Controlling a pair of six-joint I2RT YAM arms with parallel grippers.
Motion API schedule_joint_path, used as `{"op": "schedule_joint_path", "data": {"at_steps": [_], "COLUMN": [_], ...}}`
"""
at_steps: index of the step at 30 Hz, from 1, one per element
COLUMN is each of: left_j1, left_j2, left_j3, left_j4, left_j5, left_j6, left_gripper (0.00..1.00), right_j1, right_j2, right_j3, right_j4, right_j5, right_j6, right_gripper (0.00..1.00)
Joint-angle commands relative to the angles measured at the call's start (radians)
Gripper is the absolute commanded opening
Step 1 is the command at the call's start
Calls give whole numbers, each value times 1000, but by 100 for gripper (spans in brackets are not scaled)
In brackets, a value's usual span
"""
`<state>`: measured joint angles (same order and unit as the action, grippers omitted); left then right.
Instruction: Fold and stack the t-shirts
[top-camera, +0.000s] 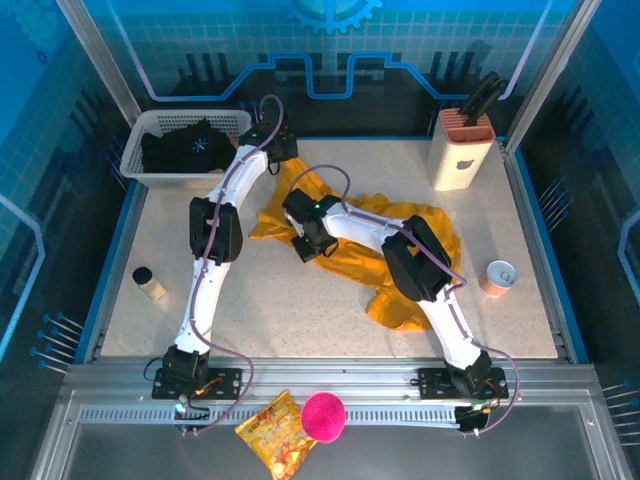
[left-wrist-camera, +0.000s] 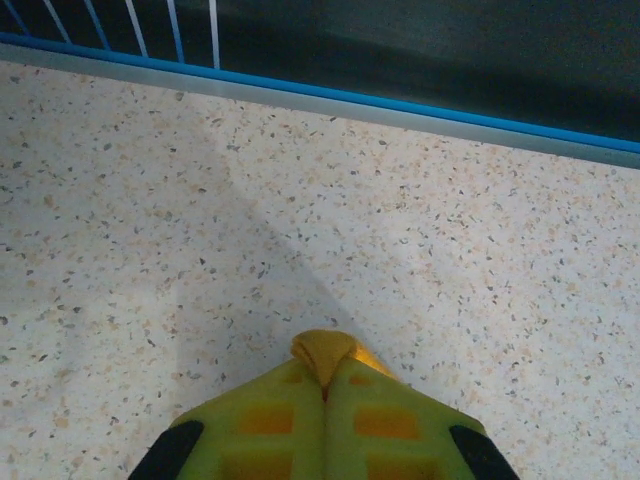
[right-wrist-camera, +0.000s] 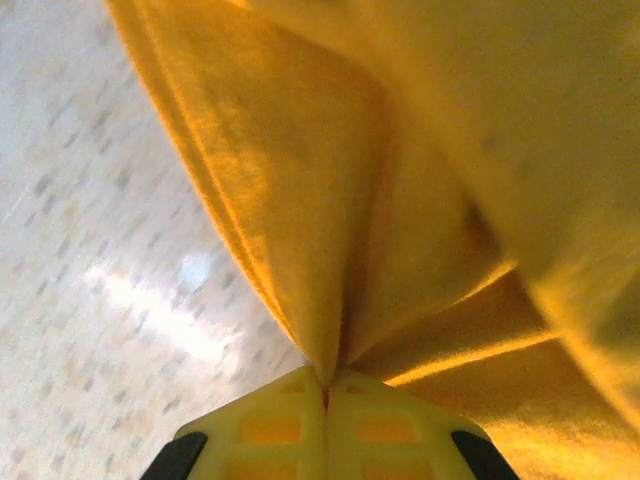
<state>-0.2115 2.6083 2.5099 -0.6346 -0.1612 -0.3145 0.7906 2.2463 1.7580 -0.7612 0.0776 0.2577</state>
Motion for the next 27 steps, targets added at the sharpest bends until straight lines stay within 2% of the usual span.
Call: {"op": "schedule_joint_path", "data": {"at_steps": [1,5,10,17,19,20,21,22,27], "left_j1": [7,15,20,20,20,21,20,20,-3], "left_j2": [21,25,28,26,21,17,10,1,-96], "left_j3": [-13,-12,-13,-17,-17,-20,-25,-33,-97], "left_j4": [-33,-37,-49,-80,-105,-116,-120,-120,-115], "left_j5": [-37,-38,-45,-70,-116,-142,-149,-147,-119], "left_j6": [-7,-6,6,14,10,9,13,20,75], "left_gripper": [0,0,0,0,21,43,58,70,98], "right_j1": [82,119,130,129,128,126,124,119,62], "right_j2": [-88,-171,-223,-264,-290,-305,-321,-338,-430], "right_j3": [-142,-267,-379,-349,-319,-303,-292,-279,-270], "right_j4": [-62,-94,-101,-81,-88,-94,-99,-106,-131], "right_j5": [-101,-148,-150,-148,-150,-147,-147,-141,-115], "right_j6": [-81,-156,-164,-109,-101,-97,-94,-89,-37], "right_gripper": [0,0,1,36,44,47,48,50,51]}}
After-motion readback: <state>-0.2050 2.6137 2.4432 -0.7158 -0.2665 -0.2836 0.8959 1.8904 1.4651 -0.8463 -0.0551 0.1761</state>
